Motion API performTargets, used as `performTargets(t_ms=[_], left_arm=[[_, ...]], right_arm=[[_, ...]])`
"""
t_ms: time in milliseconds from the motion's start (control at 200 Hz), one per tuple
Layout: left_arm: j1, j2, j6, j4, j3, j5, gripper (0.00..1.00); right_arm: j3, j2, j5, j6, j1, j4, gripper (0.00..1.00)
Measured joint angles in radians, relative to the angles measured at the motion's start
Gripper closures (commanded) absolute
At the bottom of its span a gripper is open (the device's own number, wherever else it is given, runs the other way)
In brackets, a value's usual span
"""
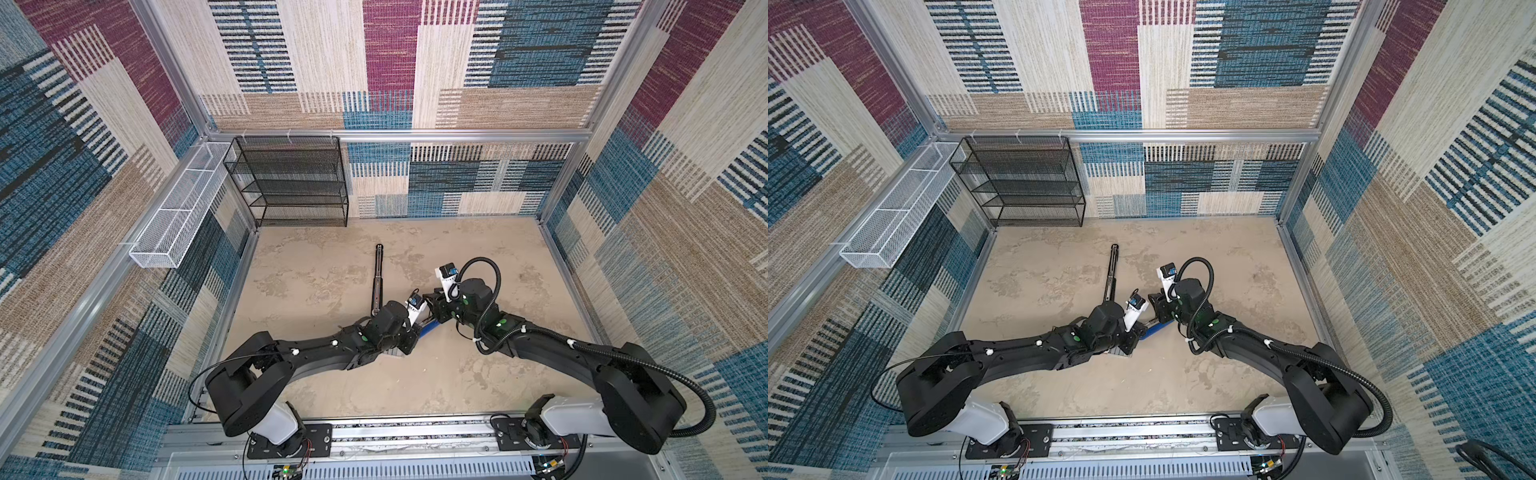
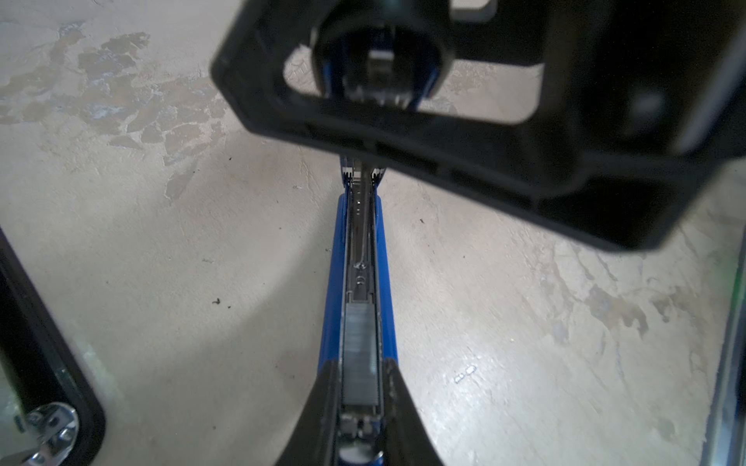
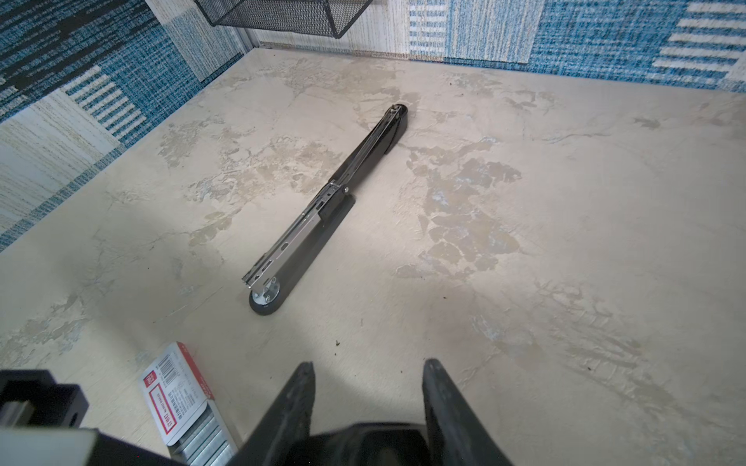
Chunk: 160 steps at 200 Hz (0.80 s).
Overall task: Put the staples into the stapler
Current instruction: 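Press the blue stapler's top arm shut with the right gripper while the left holds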
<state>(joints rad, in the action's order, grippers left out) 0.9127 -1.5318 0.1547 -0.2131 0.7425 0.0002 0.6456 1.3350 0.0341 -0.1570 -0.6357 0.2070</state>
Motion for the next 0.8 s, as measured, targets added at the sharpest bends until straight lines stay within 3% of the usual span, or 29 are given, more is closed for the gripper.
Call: performTargets(t_ms=[571, 801], left_arm=[[0.000, 0.016, 0.000, -0.002, 0.001, -0.004, 0.95], [0.001, 0.015, 0.001, -0.021, 0.002, -0.004, 0.95]], right_arm=[[-0.019, -0.006, -0.018, 0.006, -0.065, -0.015, 0.45], [-0.031, -0.028, 0.011, -0.003, -0.071, -0.045, 0.37]])
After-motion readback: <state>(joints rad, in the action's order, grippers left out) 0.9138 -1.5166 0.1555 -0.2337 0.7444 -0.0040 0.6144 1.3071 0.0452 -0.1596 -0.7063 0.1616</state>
